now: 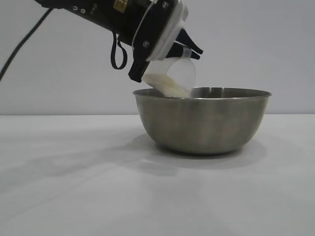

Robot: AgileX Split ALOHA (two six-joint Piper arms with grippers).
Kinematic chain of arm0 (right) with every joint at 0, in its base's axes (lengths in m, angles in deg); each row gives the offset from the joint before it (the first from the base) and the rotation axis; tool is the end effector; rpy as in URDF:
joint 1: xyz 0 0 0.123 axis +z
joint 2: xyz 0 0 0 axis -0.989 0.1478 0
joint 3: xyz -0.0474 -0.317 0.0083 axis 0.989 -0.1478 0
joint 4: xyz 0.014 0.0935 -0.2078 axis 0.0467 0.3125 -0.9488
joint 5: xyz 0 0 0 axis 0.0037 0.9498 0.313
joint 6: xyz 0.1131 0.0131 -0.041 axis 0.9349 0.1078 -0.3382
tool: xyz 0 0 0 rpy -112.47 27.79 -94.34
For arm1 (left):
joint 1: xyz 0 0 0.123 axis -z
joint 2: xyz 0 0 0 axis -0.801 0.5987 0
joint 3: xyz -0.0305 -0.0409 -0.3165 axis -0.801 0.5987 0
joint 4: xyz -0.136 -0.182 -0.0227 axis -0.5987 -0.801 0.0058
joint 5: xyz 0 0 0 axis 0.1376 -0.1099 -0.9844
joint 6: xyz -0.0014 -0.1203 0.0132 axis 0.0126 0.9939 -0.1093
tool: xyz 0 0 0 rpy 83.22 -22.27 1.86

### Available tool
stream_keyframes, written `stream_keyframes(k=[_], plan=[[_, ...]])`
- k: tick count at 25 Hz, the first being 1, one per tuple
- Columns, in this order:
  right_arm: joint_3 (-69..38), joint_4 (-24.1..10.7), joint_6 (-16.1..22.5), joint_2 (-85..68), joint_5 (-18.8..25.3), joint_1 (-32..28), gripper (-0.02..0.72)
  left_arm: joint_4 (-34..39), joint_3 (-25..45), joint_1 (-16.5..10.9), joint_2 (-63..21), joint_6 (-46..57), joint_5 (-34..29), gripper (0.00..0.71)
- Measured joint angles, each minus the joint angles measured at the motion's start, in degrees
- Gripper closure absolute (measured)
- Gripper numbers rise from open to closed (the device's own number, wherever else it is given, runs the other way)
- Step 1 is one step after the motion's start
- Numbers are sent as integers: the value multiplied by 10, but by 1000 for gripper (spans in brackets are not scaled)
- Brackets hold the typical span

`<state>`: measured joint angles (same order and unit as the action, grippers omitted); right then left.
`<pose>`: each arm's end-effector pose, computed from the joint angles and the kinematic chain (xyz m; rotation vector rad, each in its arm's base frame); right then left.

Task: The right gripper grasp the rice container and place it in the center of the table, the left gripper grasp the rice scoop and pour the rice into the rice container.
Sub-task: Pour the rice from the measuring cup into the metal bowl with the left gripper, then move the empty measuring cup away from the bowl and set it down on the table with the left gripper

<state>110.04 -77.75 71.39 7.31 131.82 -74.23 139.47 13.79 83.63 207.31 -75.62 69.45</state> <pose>-0.0359 0.0039 0.2423 -0.2991 2.1443 0.0830 0.3808 -0.2894 0.2063 2.0074 -0.2490 0.8383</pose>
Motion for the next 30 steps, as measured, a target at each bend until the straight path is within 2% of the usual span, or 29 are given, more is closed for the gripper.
stream_keyframes(k=[5, 10, 13, 16, 19, 21, 23, 26, 30], plan=[[0, 0, 0, 0, 0, 0, 267, 7, -2, 1, 0, -47, 2, 710], [0, 0, 0, 0, 0, 0, 267, -6, -2, 9, 2, -42, 21, 710], [0, 0, 0, 0, 0, 0, 267, -146, -2, 11, 4, 31, 77, 710], [0, 0, 0, 0, 0, 0, 267, -347, -2, 11, -2, 134, 150, 710], [0, 0, 0, 0, 0, 0, 267, -492, -2, 7, -27, 311, 163, 710], [0, 0, 0, 0, 0, 0, 267, -568, -2, -6, -44, 401, 167, 710], [0, 0, 0, 0, 0, 0, 267, -635, -3, -21, -55, 456, 149, 710], [0, 0, 0, 0, 0, 0, 267, -698, -3, -48, -64, 517, 75, 710], [0, 0, 0, 0, 0, 0, 267, -722, -3, -98, -65, 641, -47, 710]])
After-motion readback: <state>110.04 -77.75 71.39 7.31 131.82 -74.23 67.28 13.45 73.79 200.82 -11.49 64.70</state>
